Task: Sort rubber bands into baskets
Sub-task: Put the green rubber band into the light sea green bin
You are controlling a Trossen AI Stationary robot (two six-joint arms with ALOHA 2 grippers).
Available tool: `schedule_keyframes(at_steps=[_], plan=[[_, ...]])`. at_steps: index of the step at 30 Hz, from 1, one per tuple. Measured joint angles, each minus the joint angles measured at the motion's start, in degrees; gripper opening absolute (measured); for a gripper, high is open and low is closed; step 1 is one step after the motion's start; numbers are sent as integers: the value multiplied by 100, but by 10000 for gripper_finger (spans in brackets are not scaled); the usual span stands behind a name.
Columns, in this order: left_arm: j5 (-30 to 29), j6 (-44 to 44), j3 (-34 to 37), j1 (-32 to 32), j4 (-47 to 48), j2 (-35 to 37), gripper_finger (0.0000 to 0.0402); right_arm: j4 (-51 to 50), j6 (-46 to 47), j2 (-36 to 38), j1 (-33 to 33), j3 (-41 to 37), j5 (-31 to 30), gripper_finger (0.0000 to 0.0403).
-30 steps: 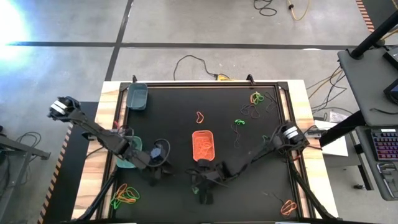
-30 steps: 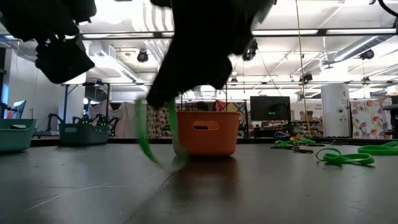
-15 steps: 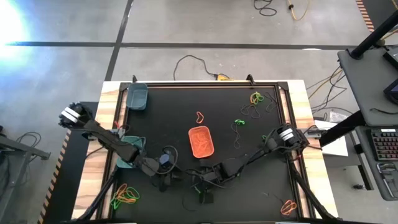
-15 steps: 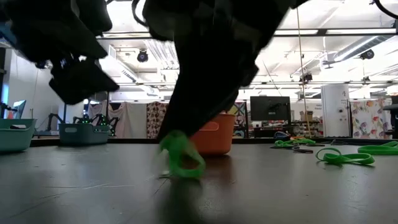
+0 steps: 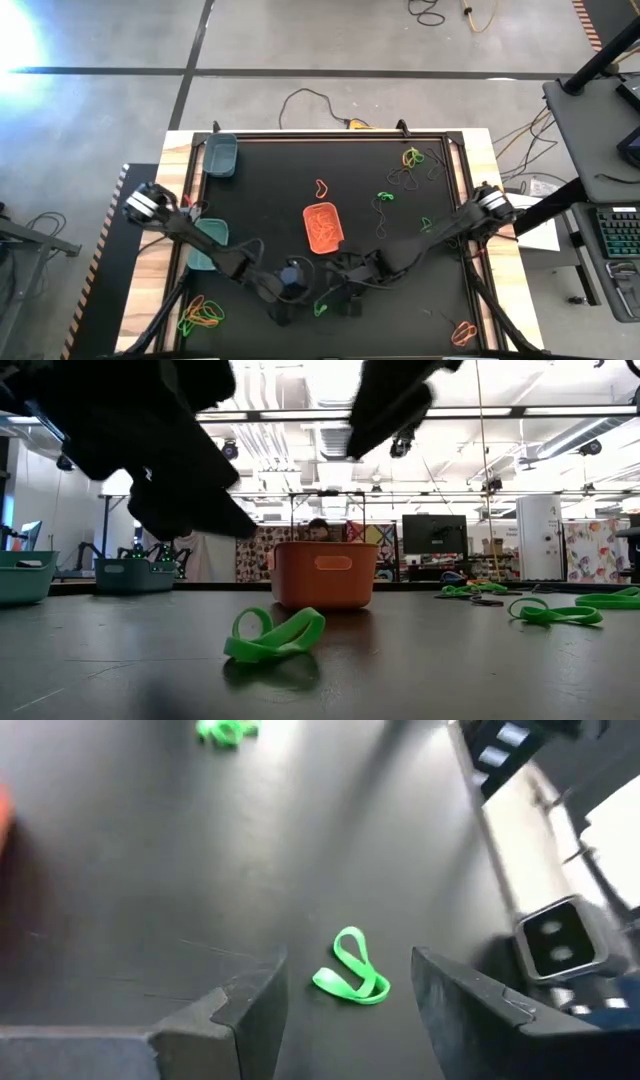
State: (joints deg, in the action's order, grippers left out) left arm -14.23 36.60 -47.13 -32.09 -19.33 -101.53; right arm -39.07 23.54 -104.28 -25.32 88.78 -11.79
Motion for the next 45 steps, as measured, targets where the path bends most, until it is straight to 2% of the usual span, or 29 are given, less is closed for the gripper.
schedule_keyframes(at_steps=[7,14,18,21,24,27,30,33,36,45], plan=[[23,-17,-940,-14,751,-856,194,-566,610,551,-351,-16,-632,184],[-3,198,-1588,-14,2004,-1246,183,-696,1043,623,-575,-29,-1051,185],[-115,142,-1835,-23,2316,-1411,139,-827,1090,596,-581,-68,-1132,185],[-123,308,-1979,-23,2626,-1425,84,-1097,1141,598,-579,-75,-1260,185],[-115,525,-2102,-61,3068,-1398,20,-1957,1556,652,-579,-67,-1509,185],[-78,662,-2138,-139,3382,-1315,11,-2772,1912,781,-579,-53,-1697,184],[84,746,-2141,-203,3803,-1116,4,-3131,2022,930,-579,-60,-1995,185],[120,749,-2108,-277,3990,-760,1,-3155,1932,1051,-567,-73,-2231,185],[-81,769,-2005,-330,4190,-382,0,-3154,1931,1136,-566,-73,-2285,185],[-497,1373,-1449,-428,5730,835,0,-3013,1994,1160,-592,-81,-2280,185]])
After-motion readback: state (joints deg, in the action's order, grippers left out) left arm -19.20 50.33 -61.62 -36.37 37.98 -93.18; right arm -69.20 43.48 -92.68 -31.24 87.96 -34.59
